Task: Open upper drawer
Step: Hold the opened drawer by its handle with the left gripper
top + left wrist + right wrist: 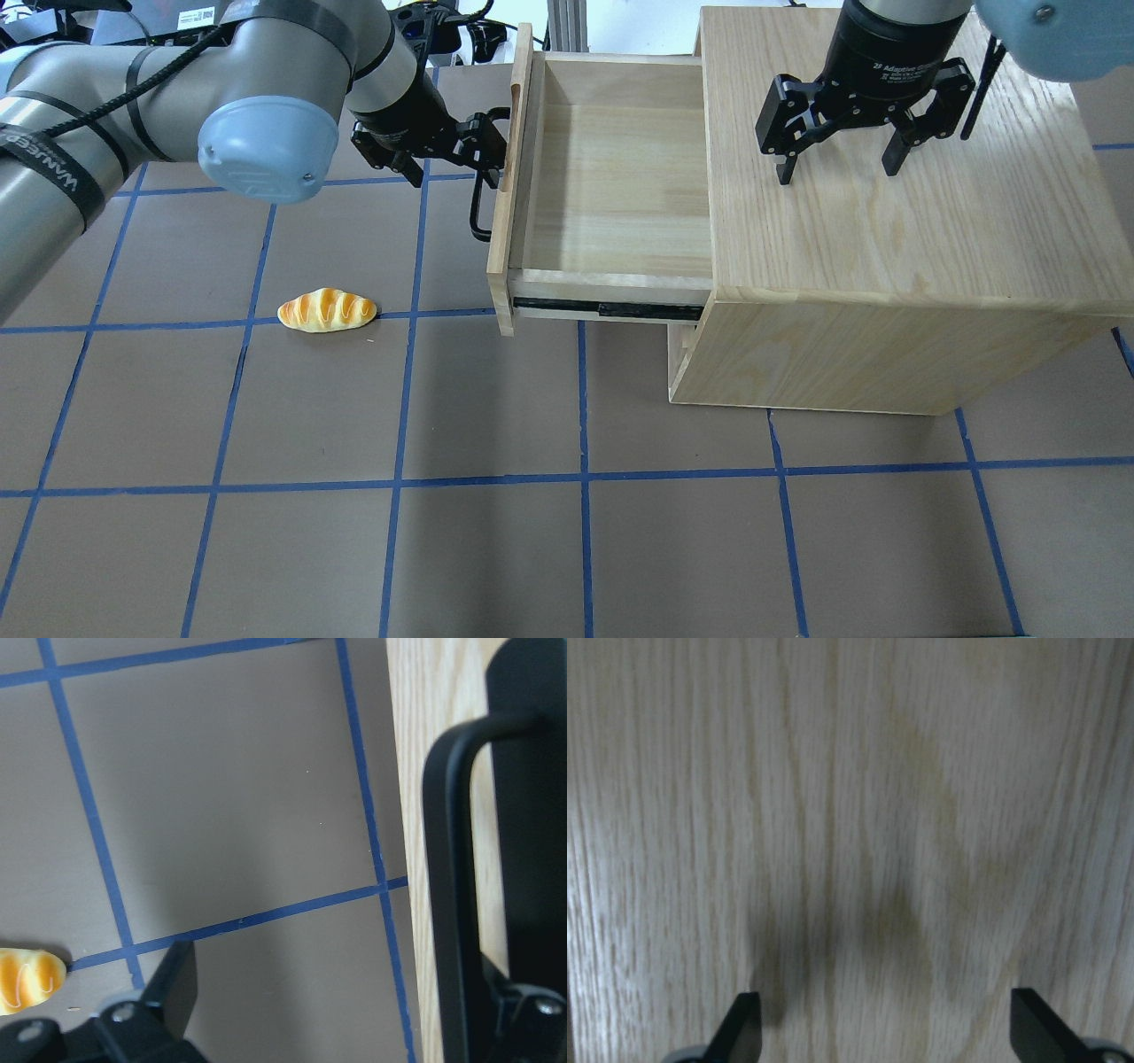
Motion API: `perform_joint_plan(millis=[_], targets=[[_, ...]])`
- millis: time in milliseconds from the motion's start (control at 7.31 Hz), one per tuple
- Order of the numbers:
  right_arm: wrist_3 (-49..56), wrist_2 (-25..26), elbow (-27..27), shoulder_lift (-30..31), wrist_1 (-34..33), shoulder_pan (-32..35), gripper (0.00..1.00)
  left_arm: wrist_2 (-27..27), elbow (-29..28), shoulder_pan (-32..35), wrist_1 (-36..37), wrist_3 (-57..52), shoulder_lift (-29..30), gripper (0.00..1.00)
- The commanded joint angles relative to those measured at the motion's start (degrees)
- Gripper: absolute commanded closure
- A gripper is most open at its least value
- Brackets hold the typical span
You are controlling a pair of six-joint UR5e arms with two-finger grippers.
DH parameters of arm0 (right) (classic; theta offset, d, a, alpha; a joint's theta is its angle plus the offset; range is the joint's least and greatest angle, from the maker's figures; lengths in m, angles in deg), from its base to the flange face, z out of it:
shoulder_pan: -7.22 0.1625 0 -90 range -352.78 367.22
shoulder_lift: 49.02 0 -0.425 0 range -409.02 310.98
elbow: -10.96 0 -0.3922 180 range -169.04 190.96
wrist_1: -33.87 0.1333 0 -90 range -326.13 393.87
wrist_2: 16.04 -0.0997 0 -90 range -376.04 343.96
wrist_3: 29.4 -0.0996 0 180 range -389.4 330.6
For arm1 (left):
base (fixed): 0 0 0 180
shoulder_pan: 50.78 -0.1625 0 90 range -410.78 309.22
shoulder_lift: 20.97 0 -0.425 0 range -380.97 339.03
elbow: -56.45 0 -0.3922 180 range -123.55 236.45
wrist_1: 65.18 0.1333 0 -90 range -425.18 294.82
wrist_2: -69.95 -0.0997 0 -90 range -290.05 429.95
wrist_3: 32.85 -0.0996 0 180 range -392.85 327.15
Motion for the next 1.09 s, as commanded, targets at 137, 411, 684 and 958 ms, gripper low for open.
perform_joint_plan(millis=[137, 411, 684, 958], targets=[[0.0, 0.0, 0.0, 0.0, 0.0, 0.0, 0.0, -0.2, 0.0, -0.7, -1.0, -0.3, -0.1, 0.0], [0.0, 0.0, 0.0, 0.0, 0.0, -0.1, 0.0, -0.4, -0.4, -0.9, -3.2, -0.3, 0.0, 0.0], [0.0, 0.0, 0.0, 0.0, 0.0, 0.0, 0.0, -0.1, -0.7, -1.3, -6.9, -0.3, 0.0, 0.0], [0.0, 0.0, 0.0, 0.0, 0.0, 0.0, 0.0, 0.2, -0.9, -1.5, -7.0, -0.3, -0.1, 0.0]])
